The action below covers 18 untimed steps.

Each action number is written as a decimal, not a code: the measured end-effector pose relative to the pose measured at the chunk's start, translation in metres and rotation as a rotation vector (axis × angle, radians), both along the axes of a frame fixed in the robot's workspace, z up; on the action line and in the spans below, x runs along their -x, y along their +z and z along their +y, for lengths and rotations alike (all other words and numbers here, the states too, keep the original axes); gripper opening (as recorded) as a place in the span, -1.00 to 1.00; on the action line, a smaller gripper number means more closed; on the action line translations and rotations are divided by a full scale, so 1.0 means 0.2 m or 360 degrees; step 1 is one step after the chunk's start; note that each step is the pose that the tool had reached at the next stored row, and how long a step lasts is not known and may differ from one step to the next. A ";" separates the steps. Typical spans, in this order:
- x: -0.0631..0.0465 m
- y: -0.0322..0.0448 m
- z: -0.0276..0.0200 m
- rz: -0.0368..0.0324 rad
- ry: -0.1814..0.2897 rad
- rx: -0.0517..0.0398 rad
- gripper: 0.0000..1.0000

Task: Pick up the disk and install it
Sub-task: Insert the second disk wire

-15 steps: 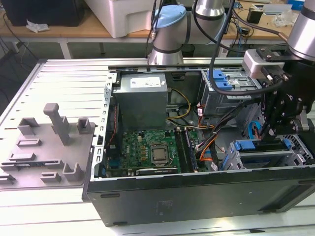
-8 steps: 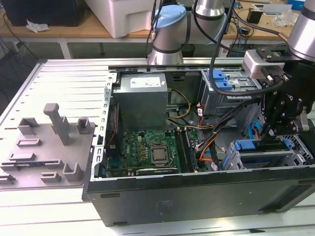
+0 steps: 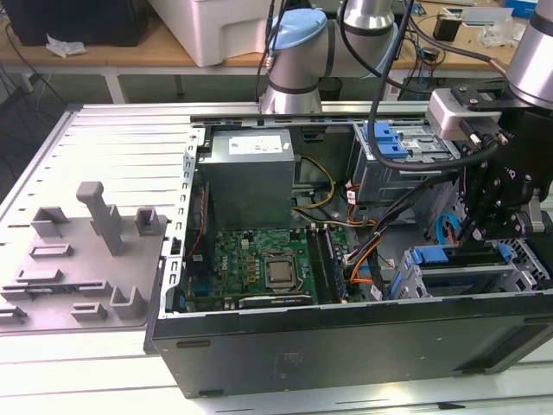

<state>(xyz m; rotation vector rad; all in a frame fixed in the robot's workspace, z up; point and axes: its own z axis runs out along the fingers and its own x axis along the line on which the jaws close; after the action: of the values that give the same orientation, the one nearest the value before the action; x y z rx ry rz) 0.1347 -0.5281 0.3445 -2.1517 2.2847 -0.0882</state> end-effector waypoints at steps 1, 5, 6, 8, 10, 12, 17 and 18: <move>0.00 0.000 0.000 0.0000 0.0000 0.0000 -0.68; 0.00 -0.002 0.000 0.0000 0.0000 0.0000 -0.68; 0.00 -0.002 0.000 0.0000 0.0000 0.0000 -0.68; 0.00 -0.004 0.000 0.0000 0.0000 0.0000 -0.68; 0.00 -0.006 0.000 0.0000 0.0000 0.0000 -0.68; 0.00 -0.007 0.000 0.0000 0.0000 0.0000 -0.68; 0.00 -0.010 0.000 0.0000 0.0000 0.0000 -0.68; 0.00 -0.011 0.000 0.0000 0.0000 0.0000 -0.68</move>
<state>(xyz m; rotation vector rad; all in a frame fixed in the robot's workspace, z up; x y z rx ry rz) 0.1347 -0.5282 0.3423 -2.1518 2.2847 -0.0883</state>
